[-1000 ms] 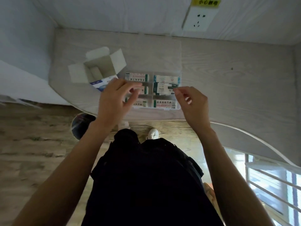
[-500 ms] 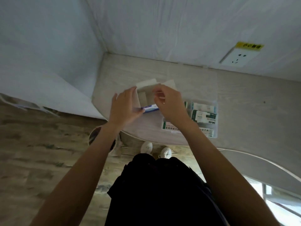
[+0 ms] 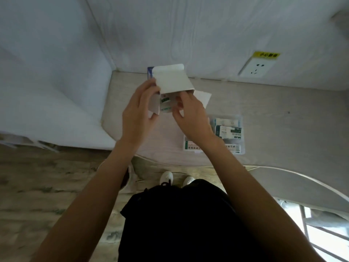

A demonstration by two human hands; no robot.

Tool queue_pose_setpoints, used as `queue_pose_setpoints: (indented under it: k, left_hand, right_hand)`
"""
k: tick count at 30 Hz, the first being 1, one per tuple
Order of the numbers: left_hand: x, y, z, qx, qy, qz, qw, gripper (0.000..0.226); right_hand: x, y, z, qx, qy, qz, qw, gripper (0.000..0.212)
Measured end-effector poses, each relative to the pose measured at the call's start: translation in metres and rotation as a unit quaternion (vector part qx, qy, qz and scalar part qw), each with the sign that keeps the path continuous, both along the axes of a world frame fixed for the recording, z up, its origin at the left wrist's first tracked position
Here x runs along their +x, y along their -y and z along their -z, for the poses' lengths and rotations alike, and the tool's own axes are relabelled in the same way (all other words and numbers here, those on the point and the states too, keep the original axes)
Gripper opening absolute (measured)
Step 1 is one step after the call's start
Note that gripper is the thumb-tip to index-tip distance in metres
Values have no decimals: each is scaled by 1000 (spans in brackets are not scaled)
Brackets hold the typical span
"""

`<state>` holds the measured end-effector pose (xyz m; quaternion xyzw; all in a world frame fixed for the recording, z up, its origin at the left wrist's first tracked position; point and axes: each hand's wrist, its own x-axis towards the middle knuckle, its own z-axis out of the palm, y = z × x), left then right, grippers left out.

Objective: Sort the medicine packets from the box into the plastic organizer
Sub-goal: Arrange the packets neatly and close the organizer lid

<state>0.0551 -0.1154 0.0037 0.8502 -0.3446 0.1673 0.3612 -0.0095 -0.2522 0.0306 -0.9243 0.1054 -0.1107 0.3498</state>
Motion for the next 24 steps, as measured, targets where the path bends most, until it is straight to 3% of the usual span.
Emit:
queue_pose_setpoints:
  k: [2, 5, 10, 14, 19, 24]
  left_hand:
    - [0, 0, -6, -10, 6, -1, 1000, 66]
    - [-1, 0, -14, -27, -69, -20, 997, 70]
    - [-8, -2, -18, -23, -99, -21, 995, 72]
    - [-16, 0, -23, -16, -82, -20, 996, 68]
    - [-14, -7, -20, -24, -113, -51, 992, 72]
    - [-17, -10, -15, -15, -135, -58, 989, 73]
  right_hand:
    - [-3, 1, -3, -13, 16, -33, 999, 38]
    - [-11, 2, -7, -69, 1, -89, 994, 45]
    - [-11, -4, -8, -171, -30, -97, 980, 63]
    - [-1, -4, -9, -276, -126, -142, 942, 54]
    - [-14, -4, -11, -301, 12, -126, 945, 25]
    - [-26, 0, -8, -240, 162, -66, 955, 23]
